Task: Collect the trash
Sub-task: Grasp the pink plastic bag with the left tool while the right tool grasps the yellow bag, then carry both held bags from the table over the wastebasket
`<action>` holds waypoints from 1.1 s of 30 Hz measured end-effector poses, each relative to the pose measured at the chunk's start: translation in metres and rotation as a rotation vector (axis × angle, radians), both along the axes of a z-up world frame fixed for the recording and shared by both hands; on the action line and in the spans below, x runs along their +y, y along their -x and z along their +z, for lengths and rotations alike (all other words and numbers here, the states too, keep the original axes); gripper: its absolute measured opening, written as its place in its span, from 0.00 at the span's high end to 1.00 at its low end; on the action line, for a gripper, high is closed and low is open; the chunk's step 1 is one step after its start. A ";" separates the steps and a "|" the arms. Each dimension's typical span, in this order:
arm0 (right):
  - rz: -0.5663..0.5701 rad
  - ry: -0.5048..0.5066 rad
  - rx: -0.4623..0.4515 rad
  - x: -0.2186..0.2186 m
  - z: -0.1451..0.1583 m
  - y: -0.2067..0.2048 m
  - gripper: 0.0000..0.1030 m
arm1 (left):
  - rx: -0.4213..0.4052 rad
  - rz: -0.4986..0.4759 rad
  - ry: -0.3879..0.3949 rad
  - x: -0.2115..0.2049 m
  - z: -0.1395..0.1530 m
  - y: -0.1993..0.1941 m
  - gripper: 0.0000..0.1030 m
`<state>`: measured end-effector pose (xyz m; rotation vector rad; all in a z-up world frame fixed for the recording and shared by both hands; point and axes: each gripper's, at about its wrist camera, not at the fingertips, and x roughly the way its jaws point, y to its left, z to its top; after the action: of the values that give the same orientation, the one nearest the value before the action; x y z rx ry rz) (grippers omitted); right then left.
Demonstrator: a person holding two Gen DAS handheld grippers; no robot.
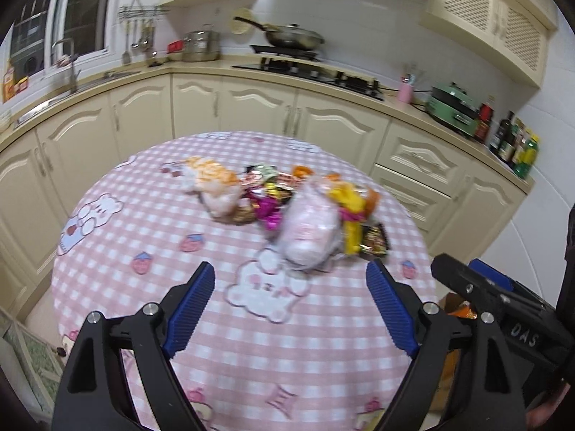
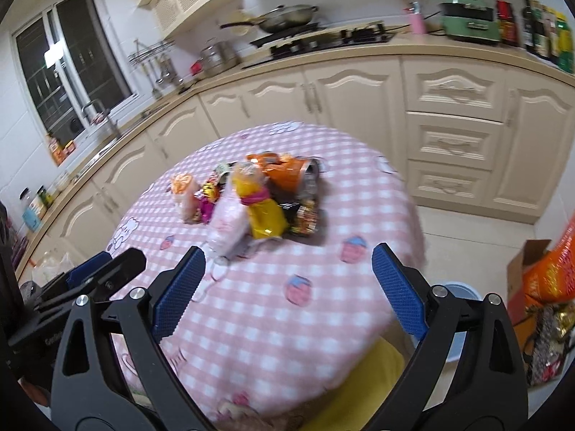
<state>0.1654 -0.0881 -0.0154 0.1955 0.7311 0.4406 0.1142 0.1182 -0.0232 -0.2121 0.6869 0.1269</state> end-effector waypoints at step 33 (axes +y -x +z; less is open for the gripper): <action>0.094 -0.102 0.110 0.049 -0.026 -0.080 0.69 | 0.105 0.000 0.069 0.037 -0.029 -0.059 0.17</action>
<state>0.2454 -0.0389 -0.0409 0.2835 0.8285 0.5606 0.1730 0.1555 -0.0522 -0.2731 0.7964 0.1147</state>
